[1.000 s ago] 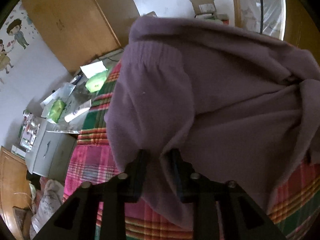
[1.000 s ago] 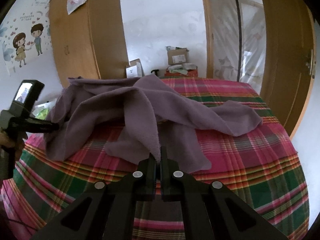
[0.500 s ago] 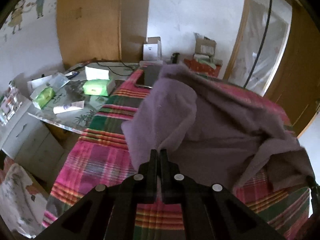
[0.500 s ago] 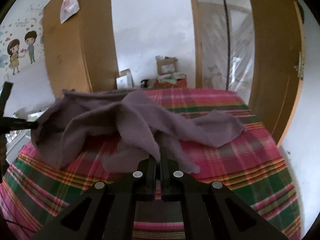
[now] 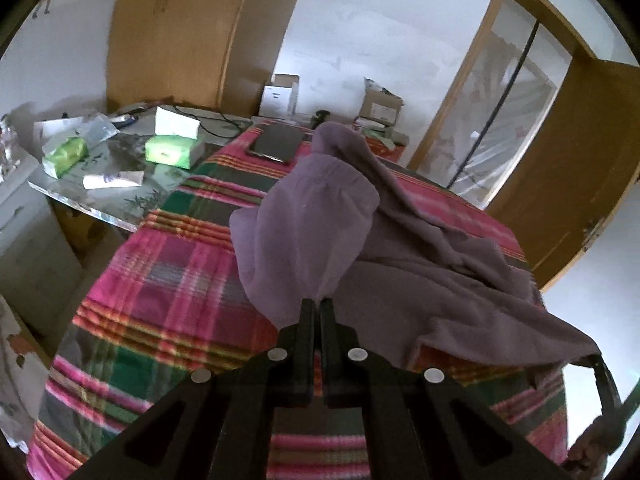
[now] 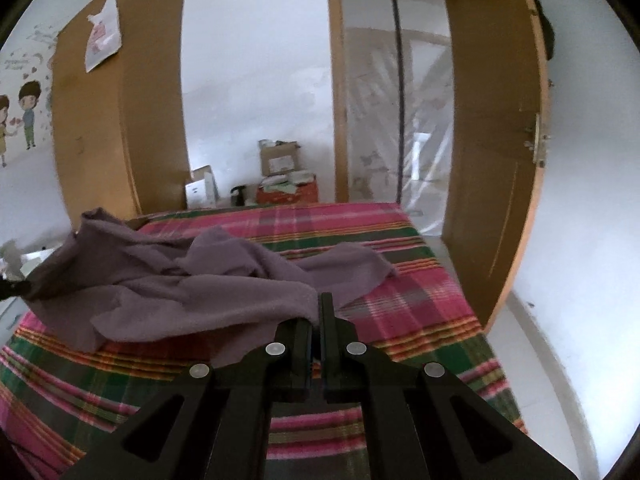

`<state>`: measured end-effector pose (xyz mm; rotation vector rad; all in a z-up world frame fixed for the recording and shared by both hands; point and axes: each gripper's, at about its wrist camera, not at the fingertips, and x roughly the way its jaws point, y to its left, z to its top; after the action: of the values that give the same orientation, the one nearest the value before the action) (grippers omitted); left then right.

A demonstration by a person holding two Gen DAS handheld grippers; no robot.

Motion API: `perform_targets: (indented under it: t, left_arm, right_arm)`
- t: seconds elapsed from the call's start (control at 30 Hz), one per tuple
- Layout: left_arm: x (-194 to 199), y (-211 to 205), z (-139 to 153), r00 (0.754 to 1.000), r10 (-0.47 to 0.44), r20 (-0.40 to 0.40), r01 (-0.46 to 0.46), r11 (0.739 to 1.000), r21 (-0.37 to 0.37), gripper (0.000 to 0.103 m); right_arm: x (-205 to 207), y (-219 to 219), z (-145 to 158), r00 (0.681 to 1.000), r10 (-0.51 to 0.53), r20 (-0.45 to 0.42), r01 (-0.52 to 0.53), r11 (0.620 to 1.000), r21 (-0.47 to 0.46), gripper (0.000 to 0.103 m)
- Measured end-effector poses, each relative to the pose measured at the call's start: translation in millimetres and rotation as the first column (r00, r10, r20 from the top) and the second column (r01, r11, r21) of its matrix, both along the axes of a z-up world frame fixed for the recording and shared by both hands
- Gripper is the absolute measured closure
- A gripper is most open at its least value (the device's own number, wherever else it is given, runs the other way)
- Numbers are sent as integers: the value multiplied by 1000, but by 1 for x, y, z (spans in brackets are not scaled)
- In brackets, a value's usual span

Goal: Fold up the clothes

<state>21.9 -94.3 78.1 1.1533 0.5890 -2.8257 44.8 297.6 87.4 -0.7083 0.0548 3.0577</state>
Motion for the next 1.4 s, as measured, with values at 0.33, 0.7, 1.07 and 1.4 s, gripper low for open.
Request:
perform_targets:
  t: [0.33,0.7,1.07,1.4]
  left_arm:
    - [30,36,10,990,-128,-65,133,988,79,101]
    - [66,51,-5,987,-153,-43,157,980,125,101]
    - [74,43,-47,987,-148,60,138,980,145,100]
    - [76,17,-69,983,-167,73,144,959,245,93]
  right_arm:
    - [27,42,15,989,-139,-47,139,990,-14,100]
    - [70,92,24,965,-256,-49,257,966,10,100]
    - [60,87,-23,958,-261,120,251,963,97,99]
    - [81,49,-15,966,-205,160,183,973,140,78]
